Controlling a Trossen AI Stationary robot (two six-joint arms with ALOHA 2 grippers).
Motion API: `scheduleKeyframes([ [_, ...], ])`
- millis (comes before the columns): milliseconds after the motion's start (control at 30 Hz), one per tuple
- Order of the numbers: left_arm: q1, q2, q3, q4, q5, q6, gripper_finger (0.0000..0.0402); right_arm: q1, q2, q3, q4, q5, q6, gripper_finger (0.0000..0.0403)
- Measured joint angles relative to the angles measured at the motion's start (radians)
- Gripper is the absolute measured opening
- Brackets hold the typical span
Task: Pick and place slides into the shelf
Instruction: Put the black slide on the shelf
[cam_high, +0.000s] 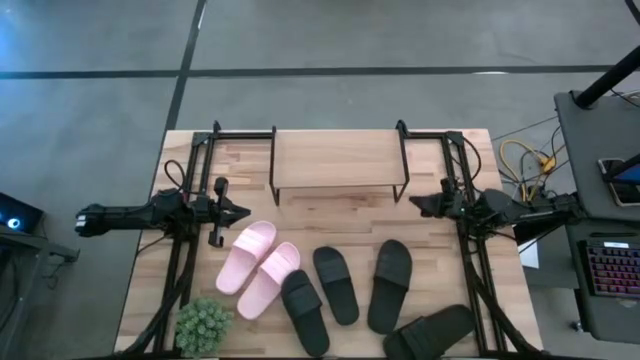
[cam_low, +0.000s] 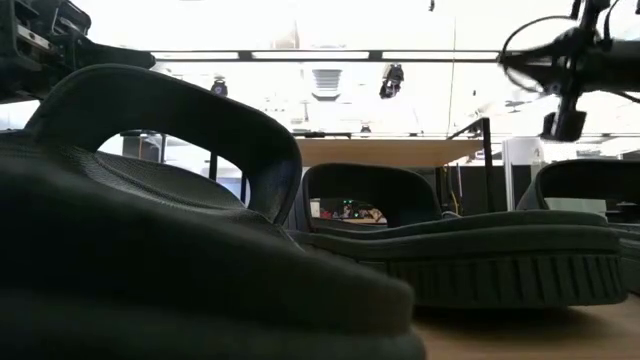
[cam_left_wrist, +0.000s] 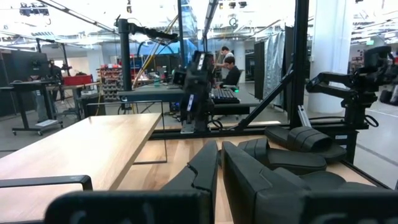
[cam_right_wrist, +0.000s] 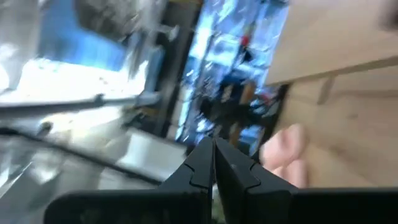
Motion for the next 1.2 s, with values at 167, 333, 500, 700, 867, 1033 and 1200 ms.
scheduleKeyframes([
  [167,0.000,-0.001,0.000,0.001,0.000,0.000,0.0010,0.003,0.049,0.001,0.158,-0.047,0.006,0.0009],
  [333,0.000,0.000,0.000,0.000,0.000,0.000,0.0010,0.003,0.211,0.166,0.223,-0.024,-0.115,0.0020],
  [500,0.000,0.000,0.000,0.000,-0.002,0.000,0.0010,0.003,0.497,0.462,-0.086,-0.024,-0.141,0.0049],
  [700,0.000,0.000,0.000,0.000,-0.003,0.000,0.0010,0.049,0.860,0.817,-0.657,-0.025,-0.039,0.0086],
  [867,0.000,0.000,0.000,0.000,-0.003,0.000,0.0010,0.146,1.086,1.086,-0.997,-0.017,0.001,0.0110],
  [1033,0.000,0.000,0.000,0.000,-0.002,0.000,0.0010,0.285,1.286,1.338,-1.409,0.001,0.124,0.0131],
  [1200,0.000,-0.001,0.000,0.001,-0.002,0.000,0.0010,0.432,1.462,1.515,-1.677,0.001,0.262,0.0154],
])
